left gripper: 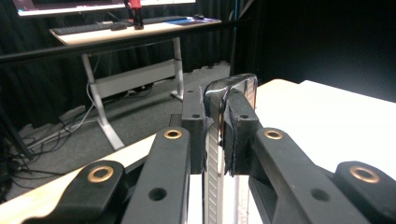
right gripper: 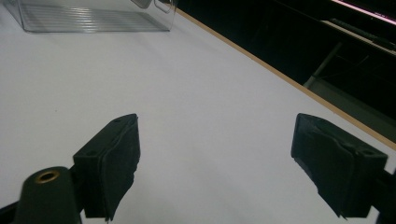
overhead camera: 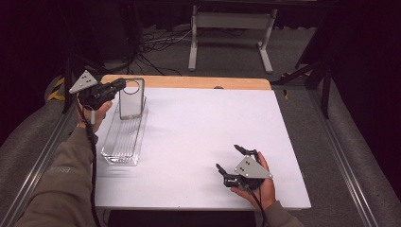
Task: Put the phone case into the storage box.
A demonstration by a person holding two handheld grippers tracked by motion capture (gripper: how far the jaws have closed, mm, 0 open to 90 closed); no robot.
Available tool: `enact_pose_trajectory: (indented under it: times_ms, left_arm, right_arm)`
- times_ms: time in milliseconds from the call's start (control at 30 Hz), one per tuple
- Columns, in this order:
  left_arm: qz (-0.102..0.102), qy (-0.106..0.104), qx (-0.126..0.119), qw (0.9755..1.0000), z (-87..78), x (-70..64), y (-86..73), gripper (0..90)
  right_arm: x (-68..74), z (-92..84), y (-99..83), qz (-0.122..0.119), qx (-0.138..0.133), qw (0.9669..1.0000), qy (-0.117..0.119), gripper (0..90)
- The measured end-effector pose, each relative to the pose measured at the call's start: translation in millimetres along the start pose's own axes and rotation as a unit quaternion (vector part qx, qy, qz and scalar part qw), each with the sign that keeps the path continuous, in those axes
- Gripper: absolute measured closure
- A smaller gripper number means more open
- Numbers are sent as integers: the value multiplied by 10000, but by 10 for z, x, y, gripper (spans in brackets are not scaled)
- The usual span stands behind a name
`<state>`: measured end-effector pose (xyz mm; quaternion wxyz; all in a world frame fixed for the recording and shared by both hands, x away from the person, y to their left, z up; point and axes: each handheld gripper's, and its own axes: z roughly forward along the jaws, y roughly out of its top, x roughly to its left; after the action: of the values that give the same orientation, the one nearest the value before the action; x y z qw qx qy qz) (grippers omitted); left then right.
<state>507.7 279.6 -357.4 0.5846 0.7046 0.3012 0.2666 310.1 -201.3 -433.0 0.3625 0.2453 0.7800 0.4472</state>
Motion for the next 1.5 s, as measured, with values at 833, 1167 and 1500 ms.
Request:
enact_pose_trajectory:
  times_ms: [833,1167,1500]
  left_arm:
    - [-80,-46,268,9996,53,76,-231,805]
    - [-34,92,660,9978,-139,201,-253,796]
    - [178,140,919,9955,-224,214,-256,784]
  right_arm:
    - [38,14,7,-181,75,9998,99,167]
    - [72,19,26,-300,102,9992,244,183]
    - [102,40,24,-365,161,9985,377,182]
